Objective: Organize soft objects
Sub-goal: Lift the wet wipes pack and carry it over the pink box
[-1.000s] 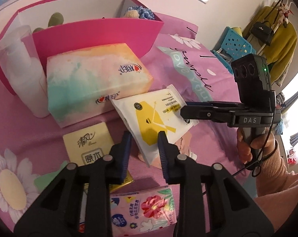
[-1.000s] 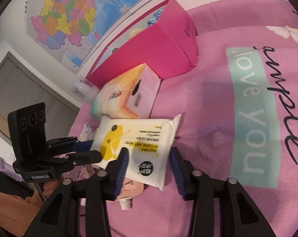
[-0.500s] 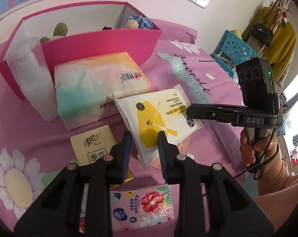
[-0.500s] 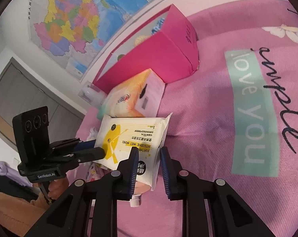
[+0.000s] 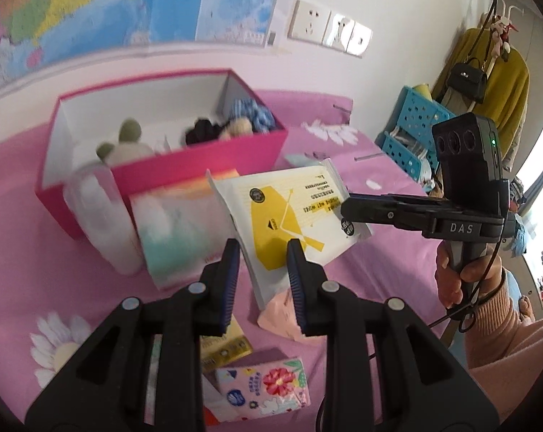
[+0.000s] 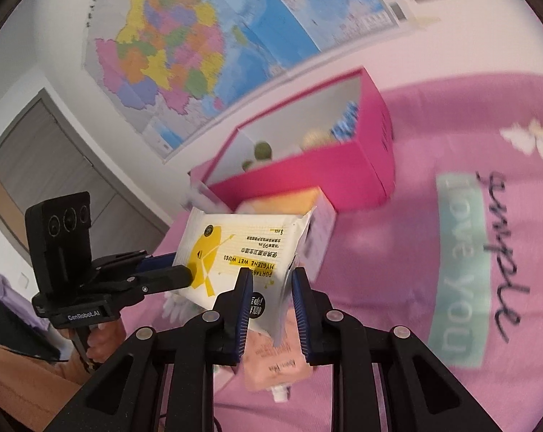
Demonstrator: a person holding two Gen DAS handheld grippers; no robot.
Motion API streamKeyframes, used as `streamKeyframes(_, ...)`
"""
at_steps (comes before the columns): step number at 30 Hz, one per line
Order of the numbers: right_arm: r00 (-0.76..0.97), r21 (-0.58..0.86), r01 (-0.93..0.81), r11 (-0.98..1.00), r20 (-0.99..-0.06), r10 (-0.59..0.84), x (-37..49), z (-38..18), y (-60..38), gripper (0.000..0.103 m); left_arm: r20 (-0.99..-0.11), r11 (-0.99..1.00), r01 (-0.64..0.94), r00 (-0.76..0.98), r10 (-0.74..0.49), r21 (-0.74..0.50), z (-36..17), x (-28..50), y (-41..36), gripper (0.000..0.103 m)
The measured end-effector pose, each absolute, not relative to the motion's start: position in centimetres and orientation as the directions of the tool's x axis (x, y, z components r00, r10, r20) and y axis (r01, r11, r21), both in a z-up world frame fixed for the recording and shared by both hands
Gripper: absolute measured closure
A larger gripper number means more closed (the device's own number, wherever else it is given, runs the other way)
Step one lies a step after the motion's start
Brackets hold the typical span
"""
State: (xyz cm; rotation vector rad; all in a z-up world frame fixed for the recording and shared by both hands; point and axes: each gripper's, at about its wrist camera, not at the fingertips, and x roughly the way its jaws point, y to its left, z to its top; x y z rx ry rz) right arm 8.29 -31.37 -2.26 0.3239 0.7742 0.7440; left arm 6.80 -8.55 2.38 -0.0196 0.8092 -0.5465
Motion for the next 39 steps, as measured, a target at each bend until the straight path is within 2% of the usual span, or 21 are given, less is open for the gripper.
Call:
streamKeyframes(12,0.530,0.448,-0.545,0.709,-0.471,0.705,11.6,2.7,-29.5,0.081,-0.643,0.890,0.423,0.638,-0.425,-0.169,5.8,10.8,-7.6,0.074)
streamKeyframes(18,0.545,0.448,-0.544,0.709,-0.453,0.705,14.5,4.0,-29.2,0.081,-0.655,0.908,0.392,0.649,-0.388,-0.150,6.8,13.8,-7.5,0.074)
streamKeyframes(27,0.566,0.437,-0.530,0.727,-0.456,0.687,18.6,5.2,-28.4,0.081,-0.700,0.934,0.328,0.633,-0.329,-0.143,6.5,18.0,-7.6,0.074)
streamKeyframes(39,0.573,0.408,-0.472,0.781,-0.532,0.624,23.2,3.5,-27.2,0.081,-0.788,0.959,0.247,0.559,-0.258,-0.138,4.4,22.9,-8.4,0.074)
